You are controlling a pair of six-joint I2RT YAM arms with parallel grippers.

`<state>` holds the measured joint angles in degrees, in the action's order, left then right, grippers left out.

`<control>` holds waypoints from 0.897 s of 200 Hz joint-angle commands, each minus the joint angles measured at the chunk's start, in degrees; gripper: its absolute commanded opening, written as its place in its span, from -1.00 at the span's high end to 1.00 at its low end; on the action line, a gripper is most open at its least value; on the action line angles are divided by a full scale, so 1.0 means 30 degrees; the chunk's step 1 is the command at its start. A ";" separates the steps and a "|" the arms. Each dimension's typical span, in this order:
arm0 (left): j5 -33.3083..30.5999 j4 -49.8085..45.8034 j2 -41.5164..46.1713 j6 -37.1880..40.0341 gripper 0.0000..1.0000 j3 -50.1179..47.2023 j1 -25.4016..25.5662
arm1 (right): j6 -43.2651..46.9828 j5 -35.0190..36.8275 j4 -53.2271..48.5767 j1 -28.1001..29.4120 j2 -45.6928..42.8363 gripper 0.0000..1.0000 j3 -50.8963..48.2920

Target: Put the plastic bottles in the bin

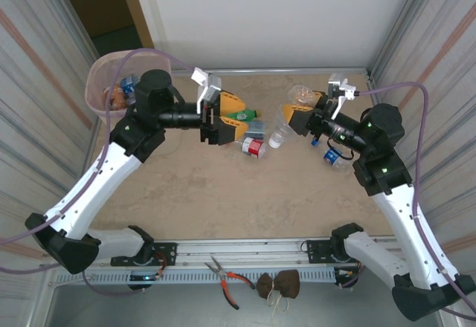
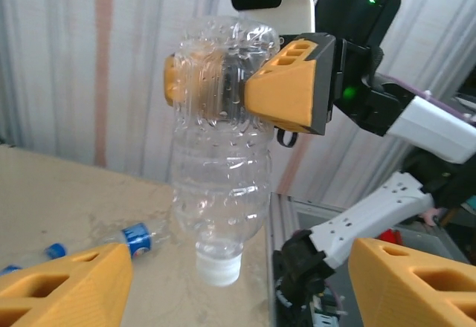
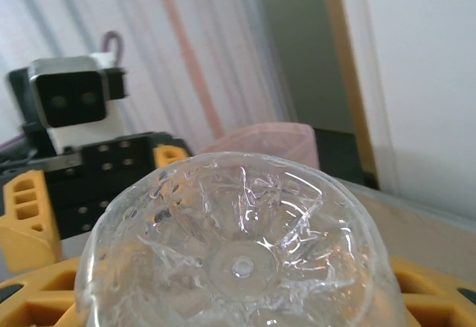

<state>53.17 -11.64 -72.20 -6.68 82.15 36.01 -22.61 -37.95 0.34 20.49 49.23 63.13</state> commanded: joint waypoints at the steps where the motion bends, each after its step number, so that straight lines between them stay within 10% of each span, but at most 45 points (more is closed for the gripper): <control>1: 0.0682 -0.1058 -0.0567 0.1559 -0.58 0.1125 0.1046 | 0.1872 -0.1698 0.0765 0.0718 -0.0266 0.08 0.1023; 179: 0.1528 -0.2771 -0.3345 0.3573 -0.43 0.4989 0.4140 | 0.3940 -0.1250 0.0016 0.4039 0.0691 0.11 0.2845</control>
<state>56.36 -19.92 -82.30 2.81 94.41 47.66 -12.82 -42.28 0.73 32.27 51.31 70.28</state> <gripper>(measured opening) 0.731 0.561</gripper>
